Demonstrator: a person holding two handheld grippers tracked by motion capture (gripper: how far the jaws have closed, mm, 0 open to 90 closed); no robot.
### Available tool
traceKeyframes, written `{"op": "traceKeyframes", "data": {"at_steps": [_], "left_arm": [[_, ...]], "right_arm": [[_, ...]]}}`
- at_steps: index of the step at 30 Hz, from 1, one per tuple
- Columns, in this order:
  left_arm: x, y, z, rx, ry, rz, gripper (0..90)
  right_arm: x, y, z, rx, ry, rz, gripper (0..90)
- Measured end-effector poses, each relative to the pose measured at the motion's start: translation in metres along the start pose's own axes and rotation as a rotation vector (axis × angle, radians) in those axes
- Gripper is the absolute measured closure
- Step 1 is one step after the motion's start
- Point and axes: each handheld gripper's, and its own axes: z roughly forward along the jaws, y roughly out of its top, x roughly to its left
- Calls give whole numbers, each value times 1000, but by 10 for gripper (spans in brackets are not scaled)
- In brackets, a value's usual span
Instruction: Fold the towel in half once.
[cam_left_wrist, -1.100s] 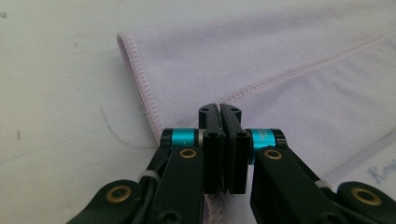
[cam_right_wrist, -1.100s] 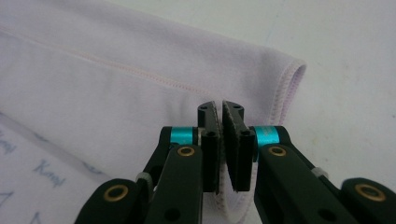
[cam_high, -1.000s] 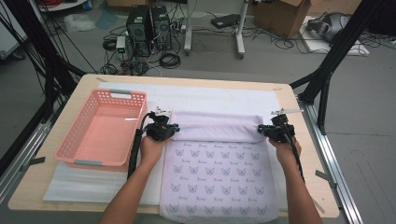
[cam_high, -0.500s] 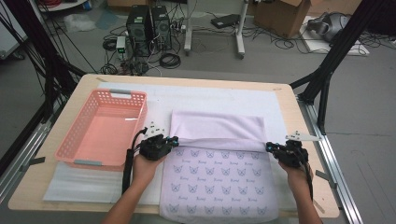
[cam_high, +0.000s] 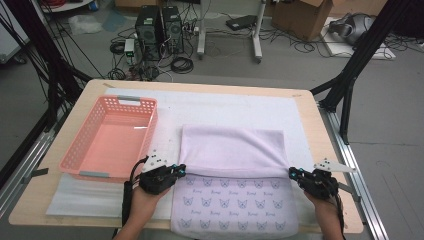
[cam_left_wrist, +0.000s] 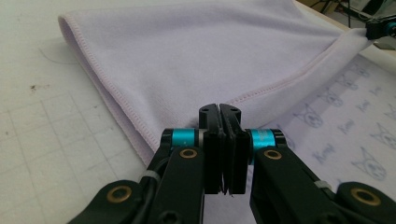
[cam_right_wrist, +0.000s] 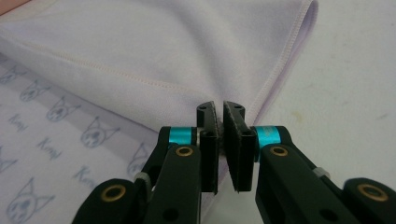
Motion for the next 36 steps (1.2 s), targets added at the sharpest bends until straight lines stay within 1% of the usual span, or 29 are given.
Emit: {"op": "traceKeyframes", "data": {"at_steps": [2,4,5,8,10,12,14,15,16,17,18,20,22,23,25,26,27,28,29,31,32,33,34,36], "left_arm": [[-4,-5,-5,0,-7,-4,875],[-6,-8,-9,4,-7,-1,875],[-7,-9,-12,2,-3,-5,875],[-8,-12,-20,-14,5,-21,894],[-6,-14,-26,-24,14,-25,895],[-6,-16,-28,-26,17,-30,894],[-7,-20,-26,-20,32,-24,882],[-7,-21,-24,-10,35,-25,812],[-8,-22,-21,1,42,-21,711],[-9,-23,-19,10,46,-7,623],[-10,-23,-17,15,47,9,601],[-12,-22,-12,21,51,11,527],[-14,-22,-8,35,65,18,499],[-15,-22,-5,44,73,26,500],[-18,-23,-1,82,94,62,548],[-19,-25,1,107,115,82,592],[-22,-26,3,127,142,113,645],[-25,-27,4,125,157,150,695],[-27,-27,5,131,163,167,774],[-29,-27,5,127,172,171,842],[-29,-28,5,118,174,172,853],[-29,-28,5,109,169,164,857],[-28,-28,3,97,156,150,859],[-26,-26,-2,56,113,115,859]], "right_arm": [[3,-5,-5,-5,6,-4,845],[7,-9,-11,-2,8,-1,845],[9,-11,-13,-4,9,-9,845],[13,-14,-20,-15,12,-9,845],[16,-17,-23,-9,13,-7,845],[17,-18,-23,-6,16,-9,846],[19,-20,-23,-4,14,-17,845],[20,-20,-23,4,9,-17,845],[20,-21,-22,8,8,-21,845],[20,-23,-22,5,9,-20,845],[20,-23,-22,4,9,-19,845],[19,-24,-23,-5,12,-4,844],[18,-25,-24,-11,11,6,843],[18,-25,-24,-12,12,6,843],[19,-26,-24,-12,12,1,843],[19,-26,-24,-13,13,1,843],[19,-26,-25,-12,13,3,843],[19,-26,-25,-11,14,5,843],[18,-26,-25,-13,15,1,843],[18,-26,-25,-13,15,6,843],[18,-26,-24,-12,14,8,843],[18,-26,-24,-11,14,15,843],[17,-26,-23,-9,15,8,842],[17,-26,-22,-9,15,4,842]]}}
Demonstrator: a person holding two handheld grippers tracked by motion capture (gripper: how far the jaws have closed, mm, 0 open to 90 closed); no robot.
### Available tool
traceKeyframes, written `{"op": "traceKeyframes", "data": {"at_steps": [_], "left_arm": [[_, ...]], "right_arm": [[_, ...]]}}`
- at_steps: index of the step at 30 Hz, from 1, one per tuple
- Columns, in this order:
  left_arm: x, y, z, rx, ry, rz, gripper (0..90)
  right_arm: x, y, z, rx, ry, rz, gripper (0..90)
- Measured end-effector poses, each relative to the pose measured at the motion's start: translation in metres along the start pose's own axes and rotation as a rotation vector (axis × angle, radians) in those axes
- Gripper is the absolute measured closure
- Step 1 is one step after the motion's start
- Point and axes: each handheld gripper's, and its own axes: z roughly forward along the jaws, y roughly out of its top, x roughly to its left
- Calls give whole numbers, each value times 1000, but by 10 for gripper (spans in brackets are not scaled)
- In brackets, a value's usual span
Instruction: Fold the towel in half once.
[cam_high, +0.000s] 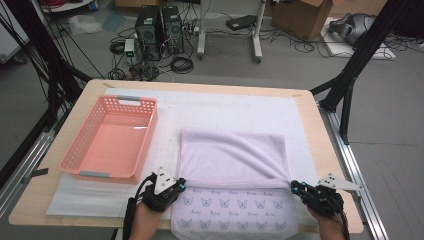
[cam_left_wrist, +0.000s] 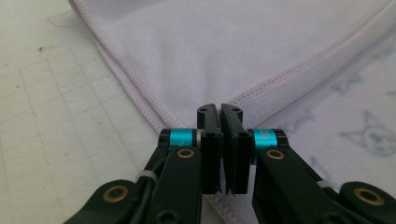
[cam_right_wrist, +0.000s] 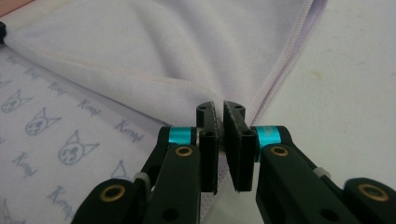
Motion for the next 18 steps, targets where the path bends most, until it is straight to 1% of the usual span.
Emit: {"op": "traceKeyframes", "data": {"at_steps": [2,3,5,10,11,13,14,16,18], "left_arm": [[3,1,-5,-34,-31,-44,859],[5,1,-8,-42,-47,-59,860],[5,0,-15,-54,-64,-73,862],[1,-1,-34,-73,-95,-71,865],[0,-2,-38,-77,-104,-73,865],[-2,-4,-46,-81,-115,-67,865],[-3,-5,-50,-83,-123,-71,865],[-5,-8,-57,-80,-133,-64,865],[-7,-12,-64,-74,-147,-62,865]], "right_arm": [[1,0,-1,4,1,6,842],[1,0,-1,2,4,6,842],[3,-1,-4,0,7,3,842],[10,-2,-17,-6,23,-9,843],[10,-2,-19,-15,23,-13,843],[12,-2,-26,-21,35,-6,843],[14,-4,-28,-21,41,-8,843],[18,-6,-32,-4,52,-17,843],[22,-10,-36,6,59,-40,843]]}}
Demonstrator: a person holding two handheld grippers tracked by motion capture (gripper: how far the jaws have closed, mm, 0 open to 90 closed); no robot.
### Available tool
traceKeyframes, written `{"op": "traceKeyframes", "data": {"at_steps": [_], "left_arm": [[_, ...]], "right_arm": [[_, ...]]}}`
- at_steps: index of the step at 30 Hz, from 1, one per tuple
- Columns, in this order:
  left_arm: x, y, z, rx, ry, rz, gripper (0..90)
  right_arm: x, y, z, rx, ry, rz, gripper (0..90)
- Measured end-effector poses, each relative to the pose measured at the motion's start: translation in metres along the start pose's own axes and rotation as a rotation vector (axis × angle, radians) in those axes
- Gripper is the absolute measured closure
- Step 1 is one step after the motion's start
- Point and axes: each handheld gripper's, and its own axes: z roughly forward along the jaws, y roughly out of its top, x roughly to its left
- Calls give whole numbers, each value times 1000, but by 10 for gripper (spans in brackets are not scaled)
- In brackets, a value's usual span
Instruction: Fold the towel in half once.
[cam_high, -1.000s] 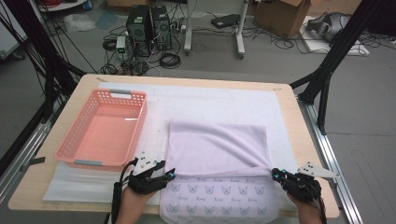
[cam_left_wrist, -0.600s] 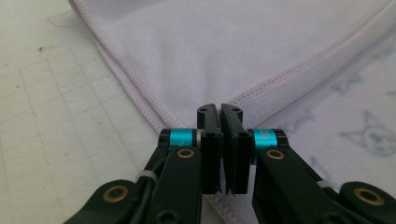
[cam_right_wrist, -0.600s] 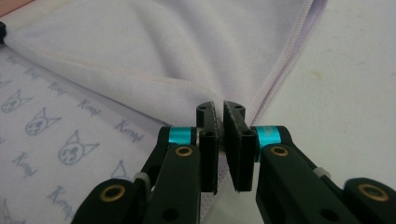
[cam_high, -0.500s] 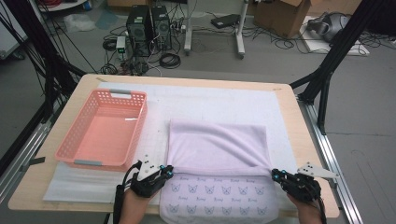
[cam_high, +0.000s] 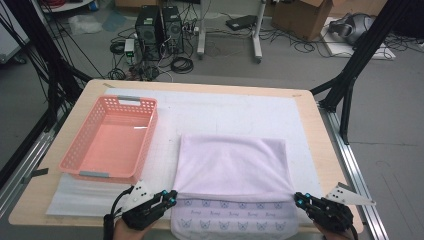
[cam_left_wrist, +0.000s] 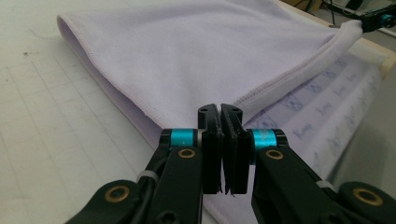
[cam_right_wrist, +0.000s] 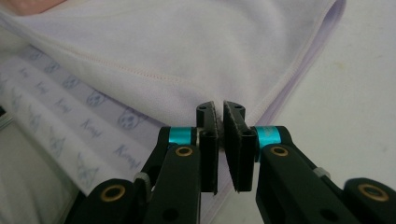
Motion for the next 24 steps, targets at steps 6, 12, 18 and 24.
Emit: {"op": "traceKeyframes", "data": {"at_steps": [6,12,18,24], "left_arm": [[-10,-10,-12,18,-28,6,865],[-14,-16,-14,36,-48,3,842],[5,-1,-3,-42,-23,-83,447],[26,15,10,-88,20,-93,403]], "right_arm": [[9,-8,-13,13,15,-16,848],[16,-18,-23,49,32,-15,816],[8,-13,-23,-30,-17,52,576],[-3,1,-6,-53,-73,62,576]]}}
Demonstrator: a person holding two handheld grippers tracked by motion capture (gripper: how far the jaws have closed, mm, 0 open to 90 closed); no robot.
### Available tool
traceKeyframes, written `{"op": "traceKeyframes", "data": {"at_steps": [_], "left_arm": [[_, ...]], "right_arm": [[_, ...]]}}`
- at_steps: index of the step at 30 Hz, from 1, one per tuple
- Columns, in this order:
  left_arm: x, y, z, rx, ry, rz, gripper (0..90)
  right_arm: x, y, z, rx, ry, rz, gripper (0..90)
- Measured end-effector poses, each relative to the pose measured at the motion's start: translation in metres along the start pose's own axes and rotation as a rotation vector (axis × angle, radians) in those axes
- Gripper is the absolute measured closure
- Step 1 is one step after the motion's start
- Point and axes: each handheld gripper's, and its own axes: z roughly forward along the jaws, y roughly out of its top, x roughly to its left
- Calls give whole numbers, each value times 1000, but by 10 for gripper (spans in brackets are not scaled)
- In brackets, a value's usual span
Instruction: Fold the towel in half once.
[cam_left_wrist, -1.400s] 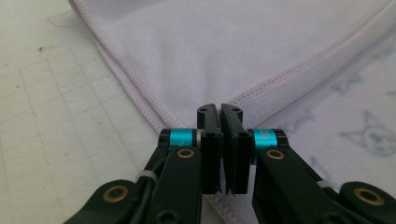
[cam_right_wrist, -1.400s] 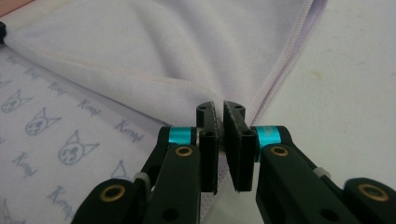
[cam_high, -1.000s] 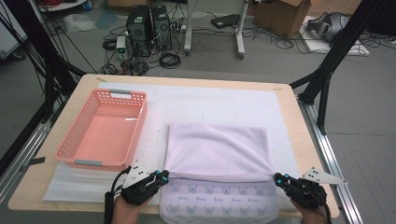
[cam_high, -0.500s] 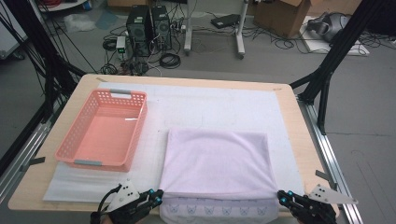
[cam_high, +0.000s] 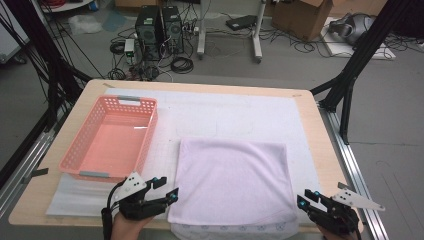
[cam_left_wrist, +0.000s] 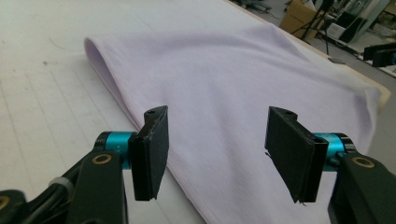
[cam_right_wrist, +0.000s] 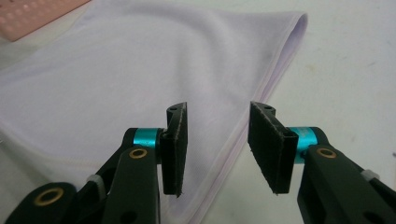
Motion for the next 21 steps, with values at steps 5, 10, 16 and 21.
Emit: {"op": "traceKeyframes", "data": {"at_steps": [5,10,16,21], "left_arm": [[11,9,11,-4,10,-16,406],[21,14,23,11,7,-15,413],[33,24,42,28,-3,-18,418],[45,30,62,52,-12,-25,420]], "right_arm": [[-7,11,18,10,-32,-26,654],[-18,23,39,29,-36,-29,743],[-30,50,75,42,-34,-2,743],[-29,77,125,98,-31,-72,741]]}}
